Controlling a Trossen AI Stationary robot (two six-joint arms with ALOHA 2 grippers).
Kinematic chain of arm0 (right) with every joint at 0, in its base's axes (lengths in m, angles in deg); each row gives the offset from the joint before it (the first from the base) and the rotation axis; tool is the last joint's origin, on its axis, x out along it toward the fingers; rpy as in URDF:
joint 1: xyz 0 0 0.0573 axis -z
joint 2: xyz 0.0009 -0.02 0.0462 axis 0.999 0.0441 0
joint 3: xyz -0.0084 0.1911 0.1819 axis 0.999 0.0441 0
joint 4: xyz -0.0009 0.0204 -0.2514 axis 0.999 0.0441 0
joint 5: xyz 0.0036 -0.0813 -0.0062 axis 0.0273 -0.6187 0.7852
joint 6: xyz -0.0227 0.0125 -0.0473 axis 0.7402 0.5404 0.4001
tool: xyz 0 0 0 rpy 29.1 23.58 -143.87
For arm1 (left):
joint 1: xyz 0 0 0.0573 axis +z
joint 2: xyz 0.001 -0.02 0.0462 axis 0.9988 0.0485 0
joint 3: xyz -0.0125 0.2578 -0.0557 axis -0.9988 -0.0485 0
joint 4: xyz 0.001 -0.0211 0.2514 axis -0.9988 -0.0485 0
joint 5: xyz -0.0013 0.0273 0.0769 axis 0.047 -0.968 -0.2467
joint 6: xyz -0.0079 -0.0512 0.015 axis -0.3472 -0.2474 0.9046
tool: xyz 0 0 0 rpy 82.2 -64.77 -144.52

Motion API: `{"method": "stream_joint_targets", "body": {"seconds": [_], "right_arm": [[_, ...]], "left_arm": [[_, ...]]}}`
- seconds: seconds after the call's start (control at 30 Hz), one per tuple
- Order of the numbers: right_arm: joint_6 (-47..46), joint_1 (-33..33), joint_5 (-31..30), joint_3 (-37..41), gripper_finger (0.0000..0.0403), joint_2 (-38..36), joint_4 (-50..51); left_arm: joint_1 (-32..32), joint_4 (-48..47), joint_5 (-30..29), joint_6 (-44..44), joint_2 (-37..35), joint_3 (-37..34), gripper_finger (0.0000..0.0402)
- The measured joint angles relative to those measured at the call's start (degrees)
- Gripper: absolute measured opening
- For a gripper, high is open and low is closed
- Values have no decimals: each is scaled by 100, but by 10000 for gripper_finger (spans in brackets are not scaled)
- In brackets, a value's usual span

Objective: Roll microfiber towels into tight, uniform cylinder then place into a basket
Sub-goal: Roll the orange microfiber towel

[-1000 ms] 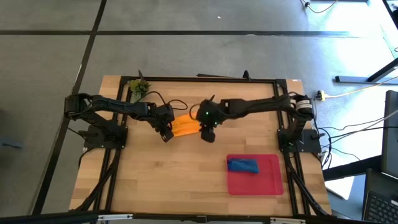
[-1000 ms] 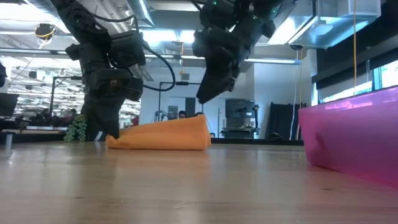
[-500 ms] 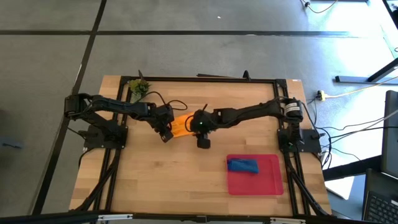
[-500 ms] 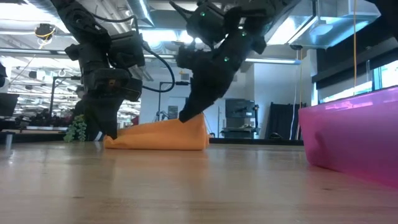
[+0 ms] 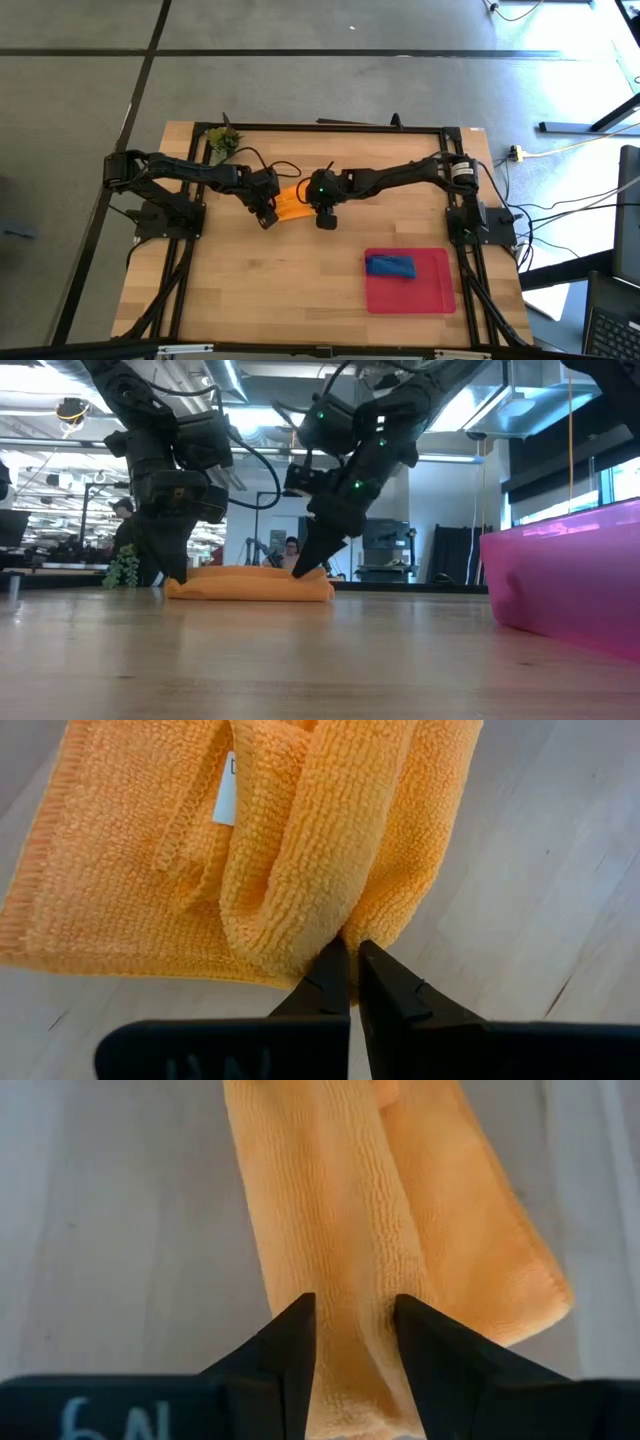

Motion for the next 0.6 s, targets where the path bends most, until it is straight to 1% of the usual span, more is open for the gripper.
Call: {"method": "stream_joint_targets", "body": {"seconds": [0.1,0.17,0.3,0.47,0.6], "right_arm": [[20,16,2,0,139,82,-15],[234,16,-35,0,139,91,0],[458,12,-464,-88,139,-28,133],[468,-55,-276,-380,139,-208,388],[722,-359,-236,-393,139,-248,431]], "left_arm": [[0,2,0,1,0,0,0],[0,2,0,-1,0,0,0],[0,1,0,0,0,0,0],[0,0,-2,2,1,0,0],[0,2,-33,10,0,-2,0]]}}
